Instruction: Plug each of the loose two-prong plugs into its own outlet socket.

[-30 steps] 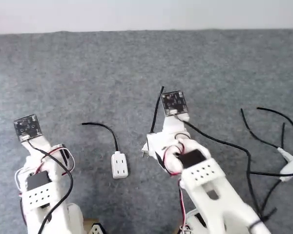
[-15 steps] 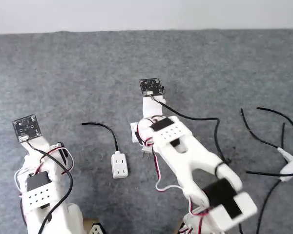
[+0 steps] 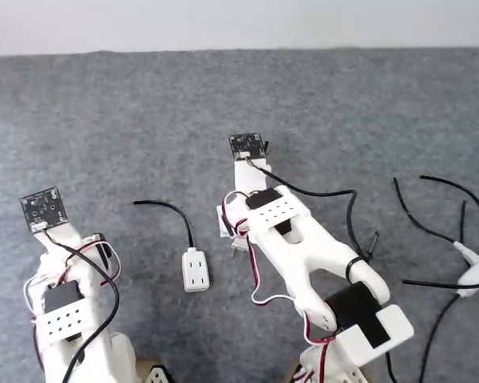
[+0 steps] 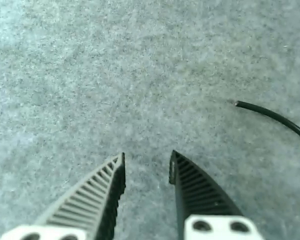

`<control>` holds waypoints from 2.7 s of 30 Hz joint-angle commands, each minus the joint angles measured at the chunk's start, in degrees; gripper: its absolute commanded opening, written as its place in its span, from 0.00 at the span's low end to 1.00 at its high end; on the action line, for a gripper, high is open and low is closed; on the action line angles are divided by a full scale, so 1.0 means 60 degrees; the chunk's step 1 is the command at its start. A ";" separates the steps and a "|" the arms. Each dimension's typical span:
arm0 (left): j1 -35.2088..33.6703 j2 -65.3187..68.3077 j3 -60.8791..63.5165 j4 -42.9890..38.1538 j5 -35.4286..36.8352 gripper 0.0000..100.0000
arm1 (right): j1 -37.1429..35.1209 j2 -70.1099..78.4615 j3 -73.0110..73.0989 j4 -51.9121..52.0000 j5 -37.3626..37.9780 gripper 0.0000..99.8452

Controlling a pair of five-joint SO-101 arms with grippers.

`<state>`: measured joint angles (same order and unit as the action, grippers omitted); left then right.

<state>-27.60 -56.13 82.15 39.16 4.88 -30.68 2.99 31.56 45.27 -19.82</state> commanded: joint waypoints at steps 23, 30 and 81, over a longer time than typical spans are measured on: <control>-0.0044 0.0029 -0.0081 -0.0205 -0.0029 0.14 | 0.0139 0.1179 -0.1421 0.0154 -0.0044 0.14; -0.0044 0.0029 -0.0081 -0.0205 -0.0029 0.14 | 0.0681 0.1150 -0.1436 0.0667 -0.0029 0.02; -0.0044 0.0029 -0.0081 -0.0220 -0.0029 0.14 | 0.0330 0.0667 -0.0821 0.1956 0.2286 0.13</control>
<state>-27.60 -56.13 82.15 39.16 4.88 -29.36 6.24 27.52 58.02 -6.90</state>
